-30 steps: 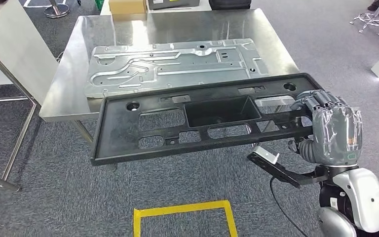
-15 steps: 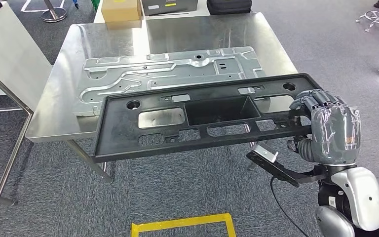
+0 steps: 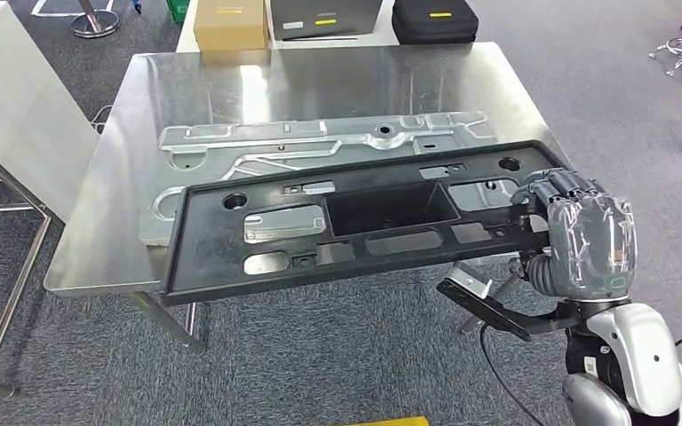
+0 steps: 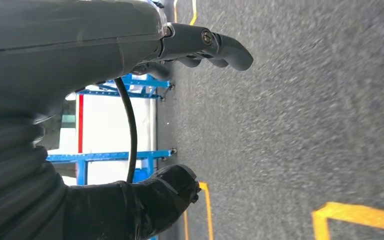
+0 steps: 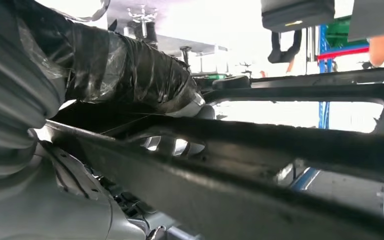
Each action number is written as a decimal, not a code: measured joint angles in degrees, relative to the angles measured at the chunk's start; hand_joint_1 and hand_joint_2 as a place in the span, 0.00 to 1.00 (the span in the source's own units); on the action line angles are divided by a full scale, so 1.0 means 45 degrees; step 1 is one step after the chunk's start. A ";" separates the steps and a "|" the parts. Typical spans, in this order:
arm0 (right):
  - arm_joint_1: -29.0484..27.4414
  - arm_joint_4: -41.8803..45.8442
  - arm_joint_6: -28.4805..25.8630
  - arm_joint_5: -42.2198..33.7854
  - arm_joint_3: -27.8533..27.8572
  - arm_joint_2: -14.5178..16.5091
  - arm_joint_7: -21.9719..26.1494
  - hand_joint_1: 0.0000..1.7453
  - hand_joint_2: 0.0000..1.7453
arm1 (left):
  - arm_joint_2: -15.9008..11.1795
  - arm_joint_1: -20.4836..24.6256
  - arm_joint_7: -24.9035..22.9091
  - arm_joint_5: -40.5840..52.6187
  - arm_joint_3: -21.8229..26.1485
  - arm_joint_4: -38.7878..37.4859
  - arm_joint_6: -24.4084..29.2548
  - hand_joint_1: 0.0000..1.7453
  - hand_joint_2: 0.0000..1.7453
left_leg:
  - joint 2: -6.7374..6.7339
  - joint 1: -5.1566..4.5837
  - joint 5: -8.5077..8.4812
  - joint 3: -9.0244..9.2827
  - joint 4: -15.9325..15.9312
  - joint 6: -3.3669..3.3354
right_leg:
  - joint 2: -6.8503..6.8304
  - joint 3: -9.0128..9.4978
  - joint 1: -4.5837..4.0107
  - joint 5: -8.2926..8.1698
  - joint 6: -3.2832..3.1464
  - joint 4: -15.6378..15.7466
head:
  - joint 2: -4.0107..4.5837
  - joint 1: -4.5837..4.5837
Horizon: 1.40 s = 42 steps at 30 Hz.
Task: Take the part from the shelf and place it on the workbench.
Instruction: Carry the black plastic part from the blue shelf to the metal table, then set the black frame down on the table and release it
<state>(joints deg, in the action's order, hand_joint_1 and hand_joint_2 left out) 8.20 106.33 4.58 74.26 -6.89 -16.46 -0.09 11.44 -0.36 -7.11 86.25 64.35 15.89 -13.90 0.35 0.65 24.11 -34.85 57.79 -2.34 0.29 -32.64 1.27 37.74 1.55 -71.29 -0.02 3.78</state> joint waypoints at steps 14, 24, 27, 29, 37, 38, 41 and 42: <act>-0.0319 -0.0444 0.0125 0.0210 -0.0342 0.0174 -0.0125 1.00 1.00 | 0.0052 0.0086 0.0006 0.0000 0.0000 -0.0019 0.0017 0.00 1.00 | 0.0044 -0.0065 0.1810 0.0162 0.2367 0.0562 | 0.0013 0.0267 -0.0308 -0.2558 -0.0966 0.3147 | 0.0002 0.0021; -0.0408 -0.0774 0.0151 0.0340 -0.0467 0.0436 -0.0178 1.00 1.00 | -0.0029 -0.0006 -0.0008 0.0000 -0.0002 -0.0016 0.0023 0.00 1.00 | 0.0003 -0.0114 -0.0024 -0.0265 0.0168 0.0359 | 0.0088 0.1173 -0.0249 -0.1539 -0.0474 0.3094 | 0.0004 0.0020; -0.0359 -0.0913 0.0180 0.0602 -0.0516 0.0461 -0.0223 1.00 1.00 | -0.0041 0.0003 -0.0059 0.0000 -0.0006 -0.0015 0.0039 0.00 1.00 | -0.0008 -0.0068 -0.0060 -0.0048 -0.0018 0.0122 | 0.0032 0.1020 -0.0205 -0.1164 -0.0286 0.2621 | 0.0004 0.0015; -0.0216 -0.1158 0.0263 0.0810 -0.0544 0.0461 -0.0276 1.00 1.00 | -0.0069 0.0030 -0.0101 0.0000 -0.0024 -0.0015 0.0085 0.00 1.00 | -0.0022 -0.0065 0.0043 0.0096 -0.0079 -0.0016 | 0.0002 0.0183 -0.0170 -0.0581 -0.0199 0.1132 | 0.0003 0.0012; 0.0642 -0.3075 0.0573 0.1479 -0.0413 0.0457 -0.0680 1.00 1.00 | -0.0200 0.0043 -0.0021 0.0000 -0.0148 -0.0018 0.0130 0.00 1.00 | 0.0021 -0.0142 0.0686 0.0630 0.0131 0.0045 | -0.0043 -0.0380 -0.0191 -0.2618 -0.0317 0.2383 | 0.0002 0.0015; 0.0793 -0.3375 0.0572 0.1586 -0.0353 0.0457 -0.0727 1.00 1.00 | -0.0227 0.0041 -0.0016 0.0000 -0.0189 -0.0019 0.0127 0.00 1.00 | 0.0021 -0.0154 0.0719 0.0600 0.0160 0.0059 | -0.0045 -0.0304 -0.0223 -0.2556 -0.0329 0.2552 | 0.0001 0.0018; 0.1283 -0.4375 0.0568 0.1934 -0.0142 0.0457 -0.0877 1.00 1.00 | -0.0297 0.0069 -0.0010 0.0000 -0.0362 -0.0022 0.0096 0.00 1.00 | -0.0004 -0.0138 0.0736 0.0553 0.0181 0.0050 | 0.0003 -0.0249 -0.0274 -0.2496 -0.0305 0.2709 | 0.0001 0.0026; 0.1436 -0.4703 0.0566 0.2012 -0.0067 0.0457 -0.0905 1.00 1.00 | -0.0305 0.0077 -0.0007 0.0000 -0.0402 -0.0023 0.0086 0.00 1.00 | -0.0010 -0.0126 0.0737 0.0562 0.0171 0.0054 | 0.0011 -0.0248 -0.0293 -0.2485 -0.0324 0.2709 | 0.0002 0.0026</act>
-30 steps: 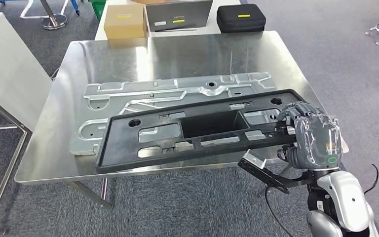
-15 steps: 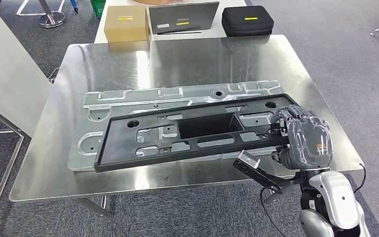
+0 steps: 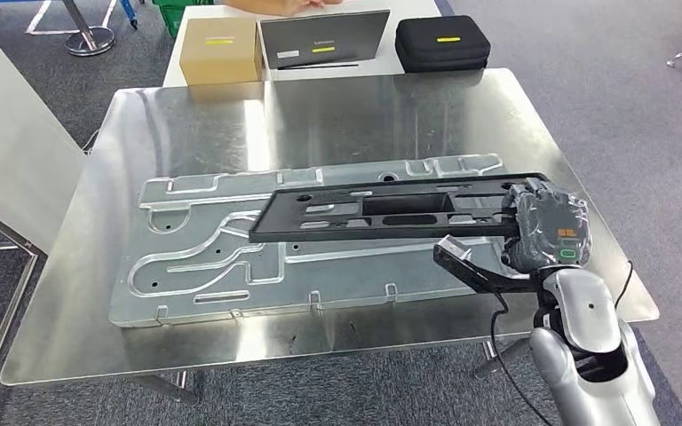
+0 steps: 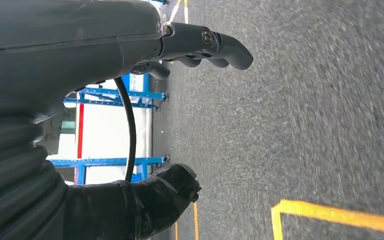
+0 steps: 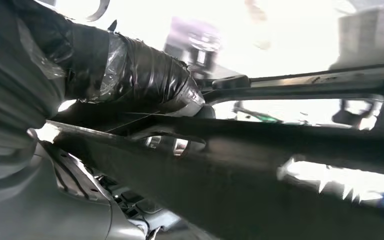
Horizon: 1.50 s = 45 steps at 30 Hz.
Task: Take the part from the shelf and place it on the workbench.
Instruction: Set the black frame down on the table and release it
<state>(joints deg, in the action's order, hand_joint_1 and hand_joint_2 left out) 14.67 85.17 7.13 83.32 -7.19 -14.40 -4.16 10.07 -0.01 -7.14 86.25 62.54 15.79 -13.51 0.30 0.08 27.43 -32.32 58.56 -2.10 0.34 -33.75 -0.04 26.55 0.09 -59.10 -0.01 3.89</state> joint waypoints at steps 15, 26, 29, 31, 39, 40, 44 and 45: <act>0.0592 -0.1515 -0.0012 0.0168 0.0195 0.0006 -0.0018 1.00 1.00 | -0.0130 0.0000 0.0000 0.0000 -0.0250 -0.0001 -0.0004 0.00 1.00 | 0.0007 0.0013 -0.0018 0.0052 -0.0117 0.0094 | -0.0015 0.0008 -0.0019 0.0035 -0.0072 -0.0006 | 0.0001 0.0000; 0.1347 -0.3080 -0.0206 0.1036 0.0398 0.0560 0.0128 1.00 1.00 | -0.0187 0.0010 0.0075 0.0000 -0.0381 -0.0007 -0.0009 0.00 1.00 | 0.0007 -0.0009 -0.0017 0.0052 -0.0105 0.0093 | -0.0026 0.0038 0.0000 0.0030 -0.0070 -0.0004 | 0.0001 0.0000; 0.1630 -0.3483 -0.0492 0.1404 -0.0184 0.0844 0.0068 1.00 1.00 | -0.0192 0.0019 0.0132 0.0000 -0.0425 -0.0011 -0.0009 0.00 1.00 | 0.0007 -0.0013 -0.0017 0.0054 -0.0104 0.0093 | -0.0025 0.0039 0.0004 0.0030 -0.0070 -0.0004 | 0.0001 0.0000; 0.1852 -0.3676 -0.0623 0.1462 -0.1013 0.0985 -0.0215 1.00 1.00 | -0.0192 0.0026 0.0154 0.0000 -0.0436 -0.0011 -0.0009 0.00 1.00 | 0.0005 -0.0013 -0.0017 0.0060 -0.0103 0.0093 | -0.0021 0.0038 0.0004 0.0030 -0.0070 -0.0004 | 0.0001 0.0000; 0.2401 -0.4062 -0.0654 0.1539 -0.2818 0.1267 -0.0379 1.00 1.00 | -0.0193 0.0026 0.0223 0.0000 -0.0443 -0.0016 0.0024 0.00 1.00 | -0.0126 -0.0005 0.0022 0.0109 -0.0108 0.0147 | 0.0115 0.0055 0.0015 0.0017 -0.0087 -0.0004 | 0.0001 -0.0002; 0.2421 -0.4072 -0.0651 0.1541 -0.2935 0.1323 -0.0275 1.00 1.00 | -0.0194 0.0030 0.0234 0.0000 -0.0443 -0.0016 0.0029 0.00 1.00 | -0.0154 -0.0005 0.0028 0.0117 -0.0109 0.0157 | 0.0140 0.0060 0.0016 0.0014 -0.0091 -0.0004 | 0.0001 -0.0001; 0.2499 -0.4083 -0.0647 0.1577 -0.3241 0.1553 0.0020 1.00 1.00 | -0.0203 0.0039 0.0278 0.0000 -0.0448 -0.0016 0.0041 0.00 1.00 | -0.0238 0.0003 0.0050 0.0138 -0.0115 0.0192 | 0.0230 0.0072 -0.0010 0.0001 -0.0114 -0.0005 | 0.0001 -0.0001; 0.2508 -0.4082 -0.0647 0.1588 -0.3286 0.1599 0.0061 1.00 1.00 | -0.0204 0.0040 0.0287 0.0000 -0.0448 -0.0016 0.0044 0.00 1.00 | -0.0257 0.0009 0.0056 0.0139 -0.0117 0.0201 | 0.0253 0.0074 -0.0018 -0.0003 -0.0121 -0.0005 | 0.0001 -0.0001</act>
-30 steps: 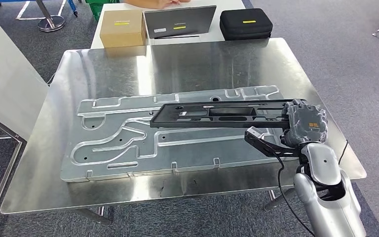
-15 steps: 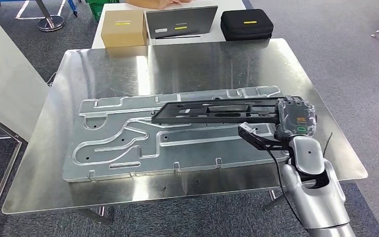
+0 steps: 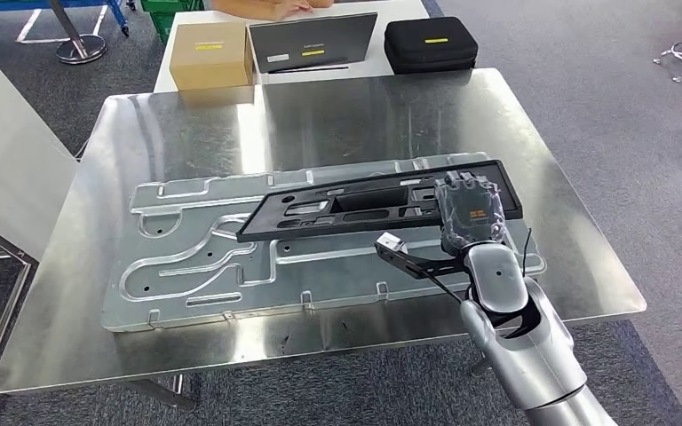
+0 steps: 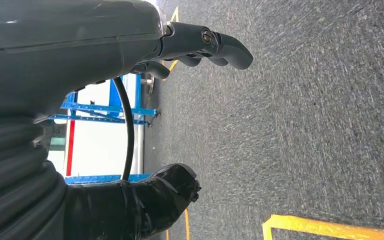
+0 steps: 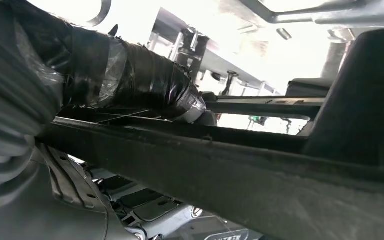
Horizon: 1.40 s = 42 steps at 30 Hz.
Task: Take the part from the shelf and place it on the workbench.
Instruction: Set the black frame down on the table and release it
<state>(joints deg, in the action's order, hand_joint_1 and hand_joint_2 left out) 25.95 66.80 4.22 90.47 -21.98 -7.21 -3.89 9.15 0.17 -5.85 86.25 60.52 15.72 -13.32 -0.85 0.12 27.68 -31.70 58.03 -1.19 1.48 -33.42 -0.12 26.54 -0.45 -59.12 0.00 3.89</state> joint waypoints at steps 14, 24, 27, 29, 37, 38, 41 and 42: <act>-0.0030 0.0150 -0.0185 0.0062 -0.0133 0.0376 0.0143 1.00 1.00 | -0.0002 0.0004 0.0090 0.0000 -0.0005 0.0000 0.0001 0.00 1.00 | -0.0108 0.0044 0.0020 0.0053 -0.0039 0.0034 | 0.0110 -0.0005 -0.0045 0.0016 -0.0056 -0.0023 | 0.0000 0.0000; -0.0283 0.0222 -0.0198 0.0082 -0.0133 0.0541 0.0097 1.00 1.00 | -0.0002 0.0005 0.0212 0.0000 -0.0005 -0.0005 -0.0006 0.00 1.00 | -0.0173 0.0061 0.0055 0.0082 -0.0044 0.0085 | 0.0182 -0.0006 -0.0056 0.0033 -0.0082 -0.0032 | 0.0000 0.0000; -0.0399 0.0417 -0.0520 0.0057 -0.0214 0.0528 -0.0871 1.00 1.00 | 0.0007 0.0007 0.0186 0.0000 -0.0005 -0.0005 -0.0006 0.00 1.00 | -0.0165 0.0062 0.0054 0.0093 -0.0043 0.0094 | 0.0169 -0.0011 -0.0056 0.0035 -0.0085 -0.0036 | 0.0000 0.0000; -0.0468 0.0919 -0.0997 0.0001 -0.0659 0.0349 -0.2590 1.00 1.00 | 0.0071 0.0000 0.0092 0.0000 -0.0005 -0.0005 -0.0009 0.00 1.00 | -0.0127 0.0061 0.0040 0.0099 -0.0038 0.0109 | 0.0123 -0.0031 -0.0051 0.0036 -0.0087 -0.0041 | 0.0000 0.0000; -0.0122 0.4378 -0.1870 -0.0052 -0.3006 -0.1167 -0.5578 1.00 1.00 | 0.0577 -0.0143 -0.0263 0.0000 -0.0005 0.0062 -0.0209 0.00 1.00 | 0.0033 0.0056 0.0017 0.0065 -0.0028 0.0122 | -0.0038 -0.0024 -0.0041 0.0052 -0.0097 -0.0038 | 0.0000 0.0001; -0.0096 0.4626 -0.1870 -0.0054 -0.3101 -0.1270 -0.5583 1.00 1.00 | 0.0601 -0.0150 -0.0267 0.0000 -0.0005 0.0081 -0.0226 0.00 1.00 | 0.0046 0.0056 0.0018 0.0064 -0.0026 0.0122 | -0.0054 -0.0018 -0.0037 0.0052 -0.0097 -0.0037 | 0.0000 0.0001; -0.0039 0.5130 -0.1870 -0.0055 -0.3288 -0.1506 -0.5588 1.00 1.00 | 0.0651 -0.0179 -0.0270 0.0000 -0.0005 0.0121 -0.0236 0.00 1.00 | 0.0062 0.0056 0.0017 0.0064 -0.0018 0.0120 | -0.0077 -0.0004 -0.0027 0.0052 -0.0096 -0.0035 | 0.0000 0.0000; -0.0034 0.5246 -0.1870 -0.0055 -0.3339 -0.1567 -0.5589 1.00 1.00 | 0.0663 -0.0183 -0.0271 0.0000 -0.0005 0.0126 -0.0237 0.00 1.00 | 0.0064 0.0056 0.0017 0.0064 -0.0012 0.0120 | -0.0080 -0.0001 -0.0025 0.0052 -0.0095 -0.0035 | 0.0000 0.0000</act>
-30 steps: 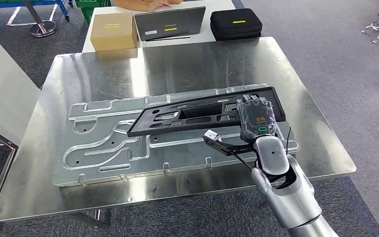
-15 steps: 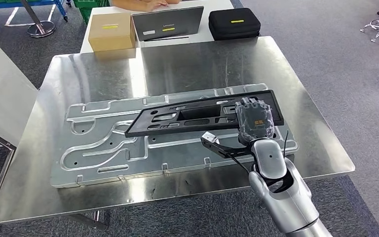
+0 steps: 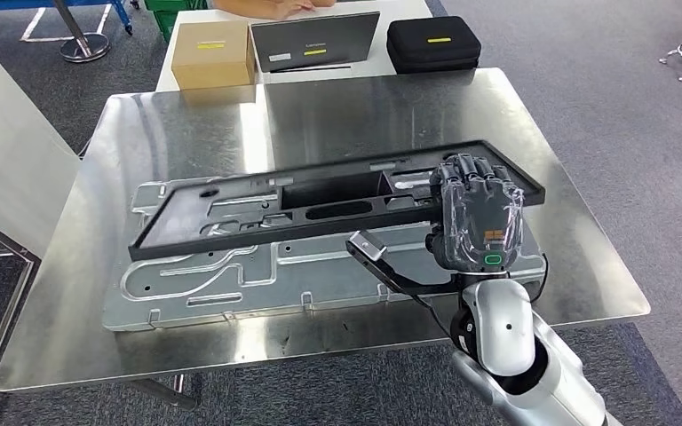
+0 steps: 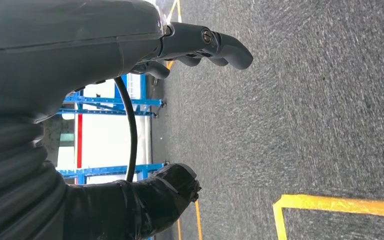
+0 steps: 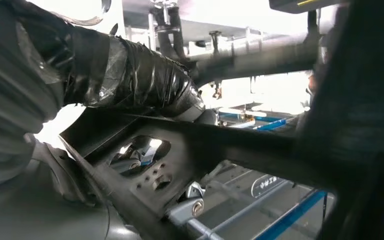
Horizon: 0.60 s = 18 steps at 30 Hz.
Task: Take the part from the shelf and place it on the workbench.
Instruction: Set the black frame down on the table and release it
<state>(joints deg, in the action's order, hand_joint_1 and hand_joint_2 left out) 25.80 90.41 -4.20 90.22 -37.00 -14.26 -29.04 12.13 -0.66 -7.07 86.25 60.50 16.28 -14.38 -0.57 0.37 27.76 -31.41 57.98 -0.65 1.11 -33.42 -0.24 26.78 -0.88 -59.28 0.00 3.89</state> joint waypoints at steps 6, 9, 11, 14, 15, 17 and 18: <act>0.0027 0.0438 0.0011 -0.0009 -0.0233 -0.0239 -0.0001 1.00 1.00 | 0.0052 -0.0014 -0.0002 0.0000 0.0000 0.0062 -0.0007 0.00 1.00 | 0.0012 -0.0002 0.0000 0.0008 0.0018 -0.0001 | -0.0016 0.0022 0.0001 -0.0001 0.0001 0.0000 | 0.0000 0.0001; 0.0027 0.0552 0.0019 -0.0008 -0.0290 -0.0338 -0.0002 1.00 1.00 | 0.0072 -0.0021 -0.0002 0.0000 0.0000 0.0120 -0.0021 0.00 1.00 | 0.0014 -0.0007 0.0000 0.0009 0.0020 -0.0001 | -0.0018 0.0023 0.0004 -0.0001 0.0001 0.0000 | 0.0000 0.0000; 0.0023 0.0627 0.0024 -0.0009 -0.0348 -0.0414 -0.0005 1.00 1.00 | 0.0083 -0.0028 -0.0001 0.0000 0.0000 0.0150 -0.0034 0.00 1.00 | 0.0014 -0.0013 0.0000 0.0009 0.0022 -0.0001 | -0.0018 0.0023 0.0005 -0.0001 0.0001 0.0000 | 0.0000 0.0001; -0.0010 0.0712 0.0032 -0.0008 -0.0411 -0.0487 -0.0008 1.00 1.00 | 0.0096 -0.0038 0.0004 0.0000 0.0000 0.0188 -0.0057 0.00 1.00 | 0.0014 -0.0016 0.0001 0.0009 0.0022 -0.0001 | -0.0018 0.0023 0.0005 0.0000 0.0000 0.0000 | 0.0000 0.0001; -0.0045 0.0735 0.0038 -0.0008 -0.0414 -0.0495 0.0005 1.00 1.00 | 0.0097 -0.0041 0.0006 0.0000 0.0000 0.0195 -0.0061 0.00 1.00 | 0.0014 -0.0016 0.0001 0.0009 0.0021 -0.0001 | -0.0018 0.0023 0.0005 0.0000 0.0000 0.0000 | 0.0000 0.0001; -0.0184 0.0777 0.0060 -0.0008 -0.0340 -0.0485 0.0073 1.00 1.00 | 0.0097 -0.0046 0.0016 0.0000 0.0000 0.0208 -0.0061 0.00 1.00 | 0.0020 -0.0017 0.0001 0.0007 0.0021 -0.0002 | -0.0023 0.0024 0.0004 0.0000 0.0000 0.0001 | 0.0000 0.0001; -0.0280 0.0795 0.0084 -0.0009 -0.0252 -0.0466 0.0137 1.00 1.00 | 0.0097 -0.0048 0.0022 0.0000 0.0000 0.0212 -0.0060 0.00 1.00 | 0.0026 -0.0017 0.0001 0.0006 0.0021 -0.0002 | -0.0027 0.0024 0.0004 0.0000 0.0000 0.0001 | 0.0000 0.0001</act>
<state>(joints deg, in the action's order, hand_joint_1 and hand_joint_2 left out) 24.54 93.99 -3.82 90.18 -38.14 -16.35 -28.42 12.57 -0.88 -6.97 86.25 60.50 17.24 -14.65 -0.45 0.29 27.76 -31.38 58.07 -0.66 0.99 -33.31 -0.22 26.78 -0.88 -59.28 0.00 3.89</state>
